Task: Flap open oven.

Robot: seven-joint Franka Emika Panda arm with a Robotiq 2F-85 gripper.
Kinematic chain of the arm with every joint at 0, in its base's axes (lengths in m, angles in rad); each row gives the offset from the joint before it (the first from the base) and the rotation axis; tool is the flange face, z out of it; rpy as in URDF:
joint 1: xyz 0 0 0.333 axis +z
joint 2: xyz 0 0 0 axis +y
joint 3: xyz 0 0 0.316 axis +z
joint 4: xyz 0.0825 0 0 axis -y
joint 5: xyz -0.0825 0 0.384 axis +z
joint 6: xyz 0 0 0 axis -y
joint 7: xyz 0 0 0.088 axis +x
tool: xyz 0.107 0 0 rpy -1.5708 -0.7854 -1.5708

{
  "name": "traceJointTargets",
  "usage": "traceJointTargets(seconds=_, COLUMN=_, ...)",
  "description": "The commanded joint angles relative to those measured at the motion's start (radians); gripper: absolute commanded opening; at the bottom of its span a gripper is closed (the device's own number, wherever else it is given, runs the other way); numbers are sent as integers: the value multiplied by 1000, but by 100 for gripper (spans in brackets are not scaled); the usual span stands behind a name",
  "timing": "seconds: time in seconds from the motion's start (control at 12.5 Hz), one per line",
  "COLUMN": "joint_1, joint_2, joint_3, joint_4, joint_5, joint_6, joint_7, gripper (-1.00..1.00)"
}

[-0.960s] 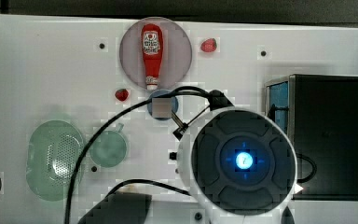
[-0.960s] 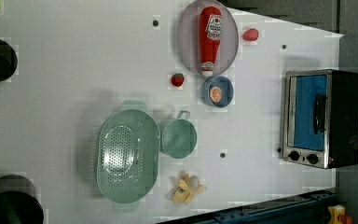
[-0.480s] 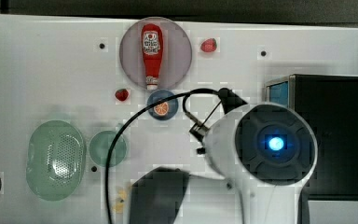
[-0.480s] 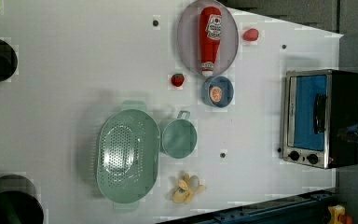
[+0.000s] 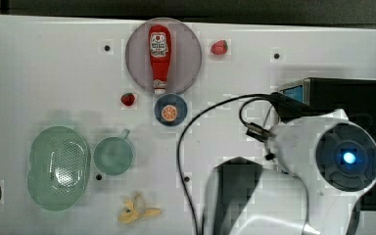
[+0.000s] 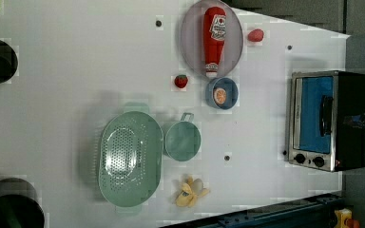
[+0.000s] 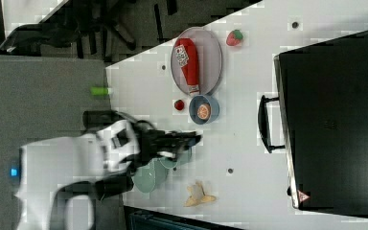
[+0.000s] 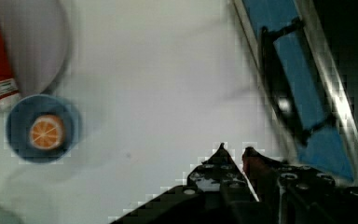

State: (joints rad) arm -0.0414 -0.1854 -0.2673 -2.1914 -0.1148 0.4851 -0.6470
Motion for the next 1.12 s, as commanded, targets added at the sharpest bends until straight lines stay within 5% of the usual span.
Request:
traceJointTargets(seconds=0.08, joint_1=-27, joint_2=33, joint_3=-41, joint_4=-27, joint_5=-38, joint_6=78, joint_7=-266, gripper=-65)
traceJointTargets(seconds=1.12, joint_1=-36, joint_2=305, joint_3=-144, joint_4=-30, joint_5=-43, joint_6=342, joint_7=-366, gripper=-65)
